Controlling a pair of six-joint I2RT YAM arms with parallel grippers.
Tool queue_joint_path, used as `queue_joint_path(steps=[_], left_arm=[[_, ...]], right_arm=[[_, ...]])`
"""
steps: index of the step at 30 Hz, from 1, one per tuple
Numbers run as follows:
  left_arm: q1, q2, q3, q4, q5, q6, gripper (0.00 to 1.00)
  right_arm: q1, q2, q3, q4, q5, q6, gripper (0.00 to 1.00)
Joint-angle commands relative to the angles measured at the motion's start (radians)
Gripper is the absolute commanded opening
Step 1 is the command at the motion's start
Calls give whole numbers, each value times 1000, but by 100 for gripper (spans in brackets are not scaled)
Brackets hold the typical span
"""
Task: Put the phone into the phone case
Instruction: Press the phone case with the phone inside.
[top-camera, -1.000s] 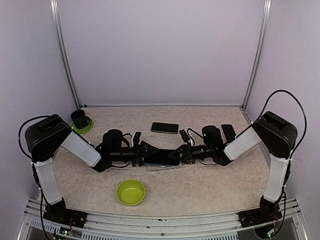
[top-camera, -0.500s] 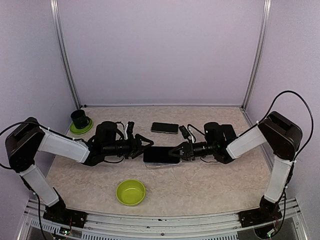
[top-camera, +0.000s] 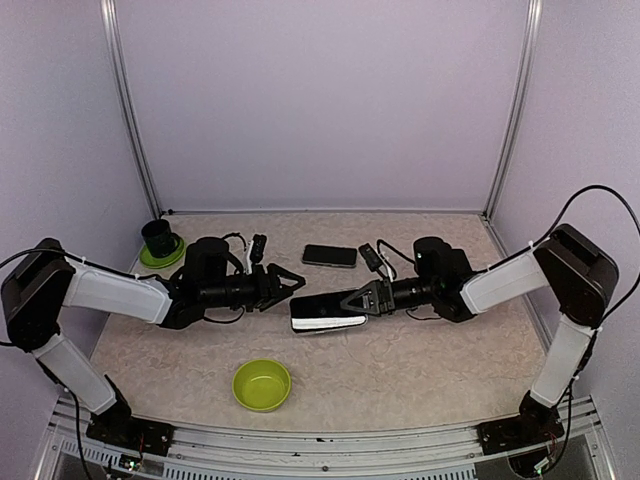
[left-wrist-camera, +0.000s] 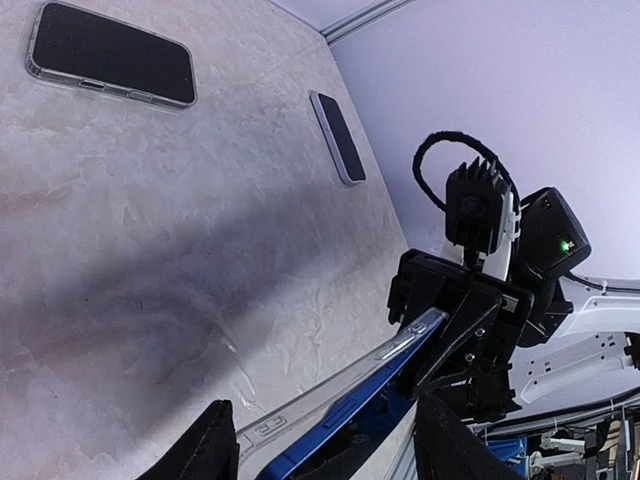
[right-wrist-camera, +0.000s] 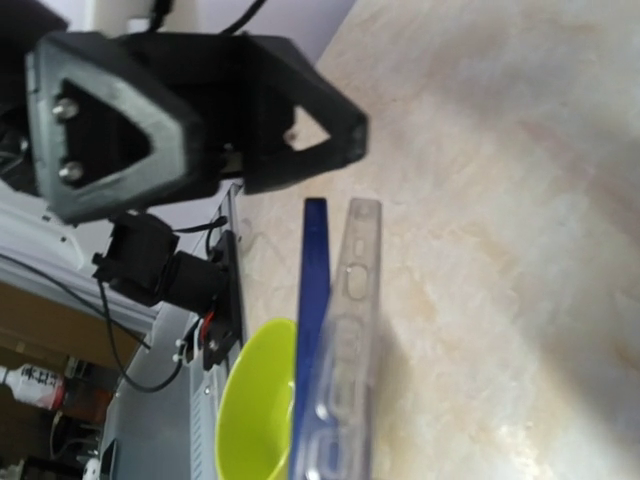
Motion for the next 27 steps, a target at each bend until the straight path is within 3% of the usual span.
queue_joint_path(steps=[1,15,27], left_arm=[[1,-11,24,38,32,24,59],[1,-27,23,51,77,52,59],[1,-45,-66,262,214,-7,59]], right_arm=[[-5,-57,-9,33,-65,-44,0],[-5,-60,-45,184,-149,9,0],[-7,-53,-69,375,-206,111,0]])
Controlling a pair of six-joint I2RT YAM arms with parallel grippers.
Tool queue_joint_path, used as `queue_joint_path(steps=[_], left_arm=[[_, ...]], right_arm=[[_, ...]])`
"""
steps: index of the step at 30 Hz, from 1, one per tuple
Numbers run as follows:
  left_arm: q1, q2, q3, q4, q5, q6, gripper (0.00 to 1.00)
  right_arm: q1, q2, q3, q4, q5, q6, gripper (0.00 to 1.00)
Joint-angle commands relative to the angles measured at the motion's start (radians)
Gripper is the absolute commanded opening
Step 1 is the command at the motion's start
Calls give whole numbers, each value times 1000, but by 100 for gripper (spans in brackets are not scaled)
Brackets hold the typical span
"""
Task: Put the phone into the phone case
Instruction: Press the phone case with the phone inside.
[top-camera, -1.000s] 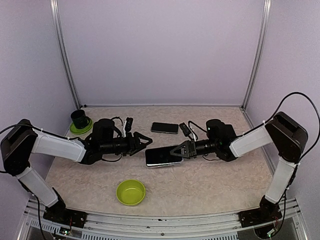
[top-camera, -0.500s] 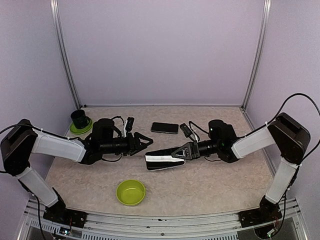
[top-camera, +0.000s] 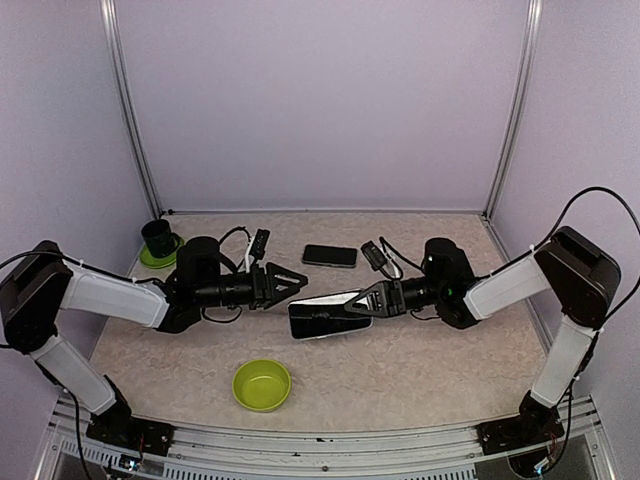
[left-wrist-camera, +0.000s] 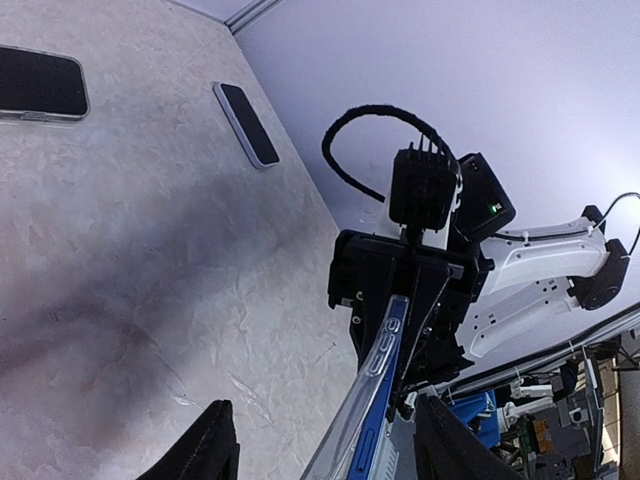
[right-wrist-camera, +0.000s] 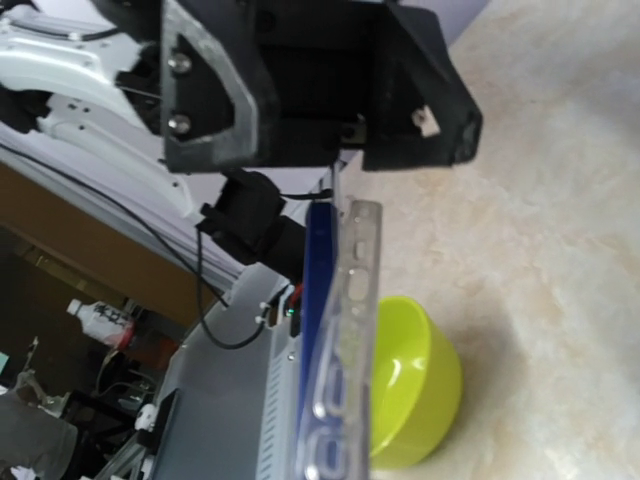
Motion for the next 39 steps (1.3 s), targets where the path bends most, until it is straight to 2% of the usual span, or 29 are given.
queue_joint_path(steps=[1,22,29,32,37,39], left_arm=[[1,-30,-38,121,72,-21,59],[-12,-41,-57,172,208,-20,59],[-21,-34,-54,194,233,-27,53],[-22,-27,-55,203,239,-35,43],[-22,-19,-56,214,240,-43,13],[-24,-15,-55,214,236,-45,4]], right_arm=[[-7,-35,-9,155,-55,50,0],[-23,-24,-60,407,-86,189,0],[-23,-9,-50,415,-82,199,0],[-24,-6,-46,412,-81,198,0],[-24,-7,-42,387,-78,182,0],[-24,-7,-41,377,-75,178,0]])
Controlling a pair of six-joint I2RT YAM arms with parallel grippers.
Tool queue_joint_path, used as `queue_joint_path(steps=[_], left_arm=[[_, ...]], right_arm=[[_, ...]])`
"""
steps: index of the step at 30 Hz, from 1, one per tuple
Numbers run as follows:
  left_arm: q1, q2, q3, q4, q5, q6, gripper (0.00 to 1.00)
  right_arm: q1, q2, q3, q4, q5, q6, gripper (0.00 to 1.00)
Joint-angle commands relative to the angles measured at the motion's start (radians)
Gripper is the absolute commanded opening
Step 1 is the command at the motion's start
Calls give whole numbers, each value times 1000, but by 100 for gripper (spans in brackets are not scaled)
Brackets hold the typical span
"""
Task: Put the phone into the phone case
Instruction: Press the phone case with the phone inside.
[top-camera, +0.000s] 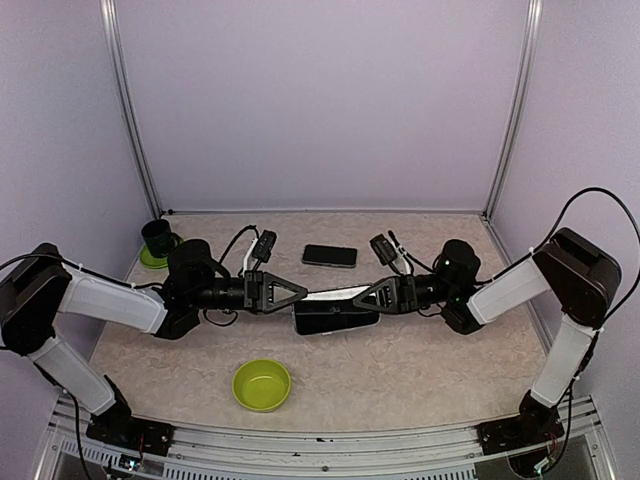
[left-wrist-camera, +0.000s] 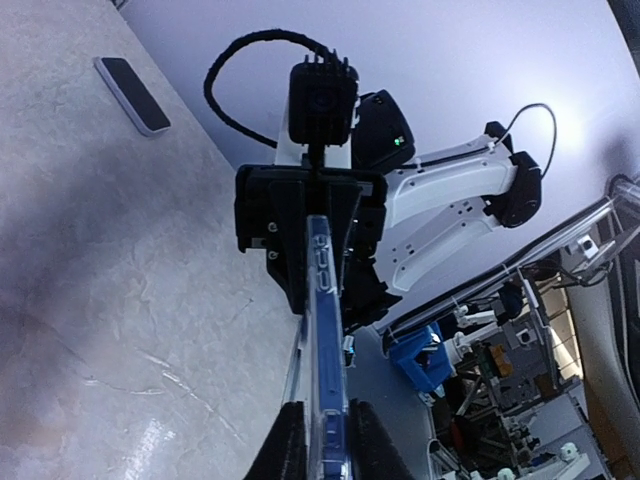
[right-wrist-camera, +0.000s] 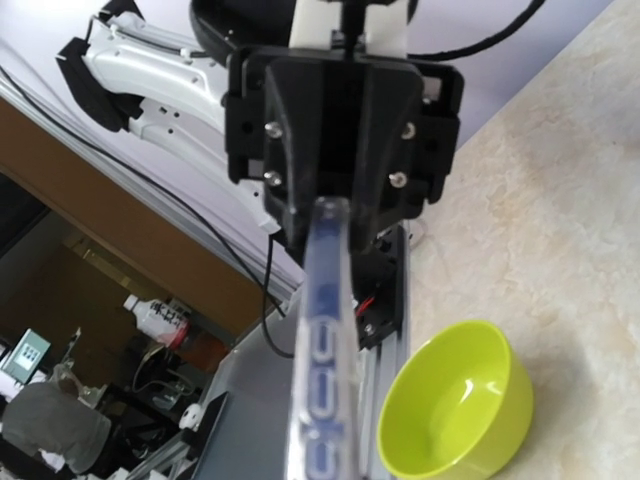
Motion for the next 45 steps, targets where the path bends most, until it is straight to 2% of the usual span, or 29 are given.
queue_joint_path(steps=[1,5,12,15,16,19,21,23,26,31,35,45], left_arm=[[-7,0,-6,23,-2,-12,0],[-7,-10,2,-34,-56,18,0],[-8,-47,14,-135,-130,74,0],[-8,-48,11,-136,-137,74,0],[-8,-45,11,-134,-138,73,0],[-8,-42,11,-132,-138,71,0],[-8,-43,11,-131,-138,71,0],[-8,-42,14,-131,-134,73,11],[-8,-41,14,-134,-130,75,33],[-8,-42,7,-127,-117,75,48],[-8,-44,1,-125,-111,75,51],[-13,-35,-4,-113,-101,71,52]], right_arm=[[-7,-10,18,37,-2,-21,0],[-7,-19,27,-17,3,-48,2],[-7,-19,27,-20,-6,-47,24],[-7,-4,23,26,-15,-14,28],[-7,2,21,48,-21,1,27],[-6,21,18,117,-34,49,0],[-6,27,16,135,-34,62,0],[-6,26,15,137,-31,62,0],[-7,15,15,135,-23,53,0],[-14,-13,18,76,6,8,0],[-24,-17,18,60,20,2,0],[-30,-2,15,68,38,17,0]])
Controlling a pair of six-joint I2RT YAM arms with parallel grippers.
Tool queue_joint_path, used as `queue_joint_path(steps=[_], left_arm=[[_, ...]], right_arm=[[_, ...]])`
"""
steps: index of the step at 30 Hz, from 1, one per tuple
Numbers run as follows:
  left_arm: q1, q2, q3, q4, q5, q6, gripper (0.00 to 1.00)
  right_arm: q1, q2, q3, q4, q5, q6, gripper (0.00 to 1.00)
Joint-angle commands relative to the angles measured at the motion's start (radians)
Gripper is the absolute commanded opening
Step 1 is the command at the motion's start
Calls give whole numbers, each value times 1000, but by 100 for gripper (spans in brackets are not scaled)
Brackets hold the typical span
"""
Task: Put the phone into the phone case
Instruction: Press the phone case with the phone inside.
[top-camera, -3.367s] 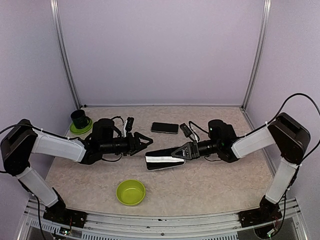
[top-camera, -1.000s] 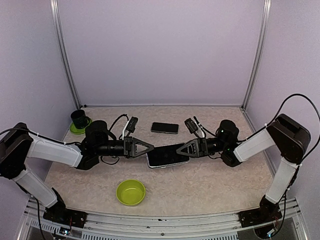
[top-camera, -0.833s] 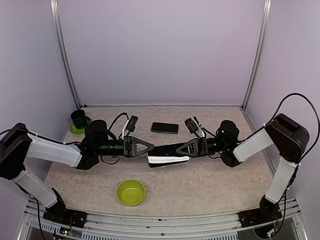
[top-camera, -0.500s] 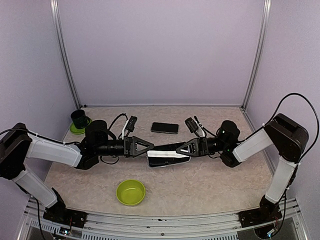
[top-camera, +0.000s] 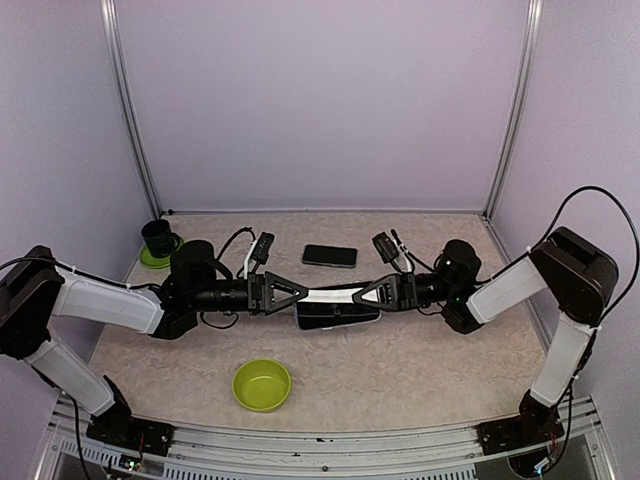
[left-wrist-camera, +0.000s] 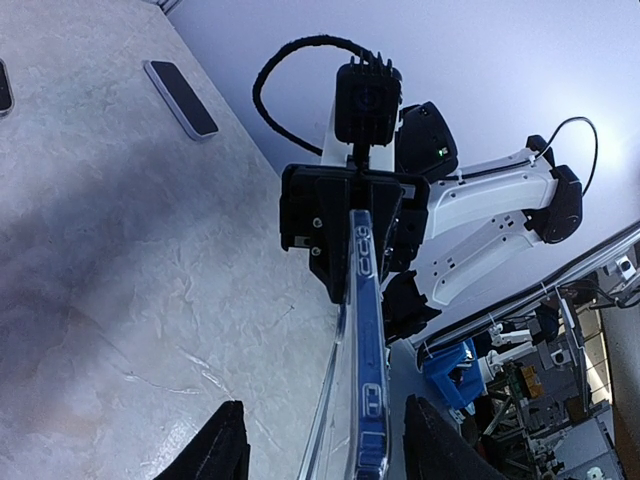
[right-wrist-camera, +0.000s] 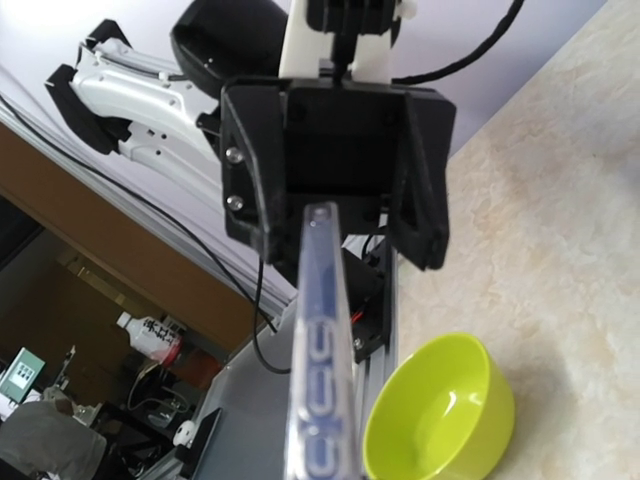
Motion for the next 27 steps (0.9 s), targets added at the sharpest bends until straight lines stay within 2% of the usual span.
queue_joint_path(steps=[1,12,27], left_arm=[[0,1,-6,13,10,6,52],[-4,12,-9,17,2,0,51],[-4,34,17,8,-8,0,51]], right_arm=[[-10,-20,11,39,23,-3,0],[-20,33,9,109,27,58,0],[-29,43,4,117,16,68,0]])
